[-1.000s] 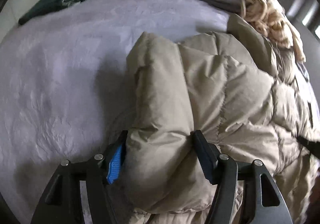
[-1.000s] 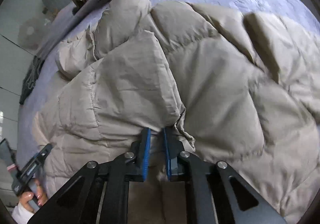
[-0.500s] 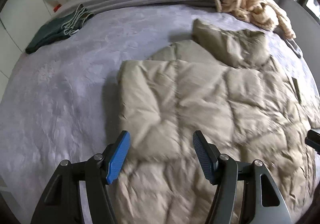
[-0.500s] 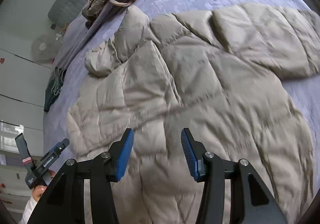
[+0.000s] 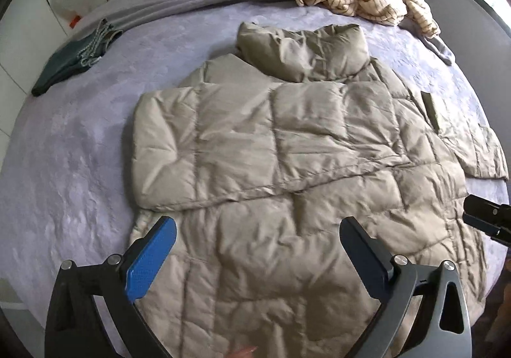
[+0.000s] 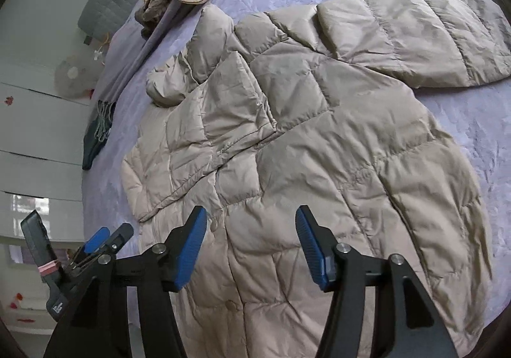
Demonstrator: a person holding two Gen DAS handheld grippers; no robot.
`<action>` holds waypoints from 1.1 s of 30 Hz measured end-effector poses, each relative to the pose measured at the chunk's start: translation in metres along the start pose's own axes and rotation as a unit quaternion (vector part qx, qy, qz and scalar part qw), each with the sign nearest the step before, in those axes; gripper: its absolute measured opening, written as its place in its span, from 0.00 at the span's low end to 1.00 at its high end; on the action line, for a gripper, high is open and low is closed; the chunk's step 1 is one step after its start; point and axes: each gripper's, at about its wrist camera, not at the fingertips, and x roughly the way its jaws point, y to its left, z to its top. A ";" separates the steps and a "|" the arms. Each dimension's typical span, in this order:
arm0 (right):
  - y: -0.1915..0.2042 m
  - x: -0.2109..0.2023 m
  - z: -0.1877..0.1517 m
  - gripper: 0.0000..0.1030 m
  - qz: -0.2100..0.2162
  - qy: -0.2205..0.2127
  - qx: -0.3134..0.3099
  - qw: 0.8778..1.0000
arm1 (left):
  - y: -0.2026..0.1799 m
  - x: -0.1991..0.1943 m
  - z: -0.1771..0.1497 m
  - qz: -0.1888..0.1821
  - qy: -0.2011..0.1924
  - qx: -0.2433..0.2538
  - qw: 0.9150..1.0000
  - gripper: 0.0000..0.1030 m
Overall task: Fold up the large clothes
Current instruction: 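Open both grippers and release the folded side onto the jacket, then grasp the other sleeve cuff with the right gripper and lift it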
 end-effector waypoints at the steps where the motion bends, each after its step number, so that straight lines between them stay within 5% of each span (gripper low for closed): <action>1: -0.002 -0.002 0.000 0.63 0.001 0.000 0.001 1.000 | -0.004 -0.001 0.000 0.000 -0.001 -0.001 1.000 0.99; 4: -0.008 -0.005 0.004 0.76 0.007 0.003 0.003 1.000 | -0.016 -0.003 0.001 -0.004 0.001 -0.005 1.000 0.99; 8: -0.011 -0.011 0.011 0.78 0.024 0.006 -0.003 1.000 | -0.035 -0.005 0.003 -0.010 0.012 -0.003 1.000 0.99; 12: -0.013 -0.016 0.018 1.00 0.027 0.006 -0.022 0.999 | -0.057 -0.006 0.003 -0.001 0.019 0.009 1.000 0.99; 21: -0.054 -0.030 0.036 1.00 0.040 -0.003 -0.007 0.999 | -0.101 -0.002 0.002 0.022 0.037 0.021 0.999 0.99; 33: -0.222 -0.078 0.104 1.00 0.068 -0.054 0.186 0.979 | -0.157 0.006 0.008 -0.019 0.073 0.000 0.997 0.99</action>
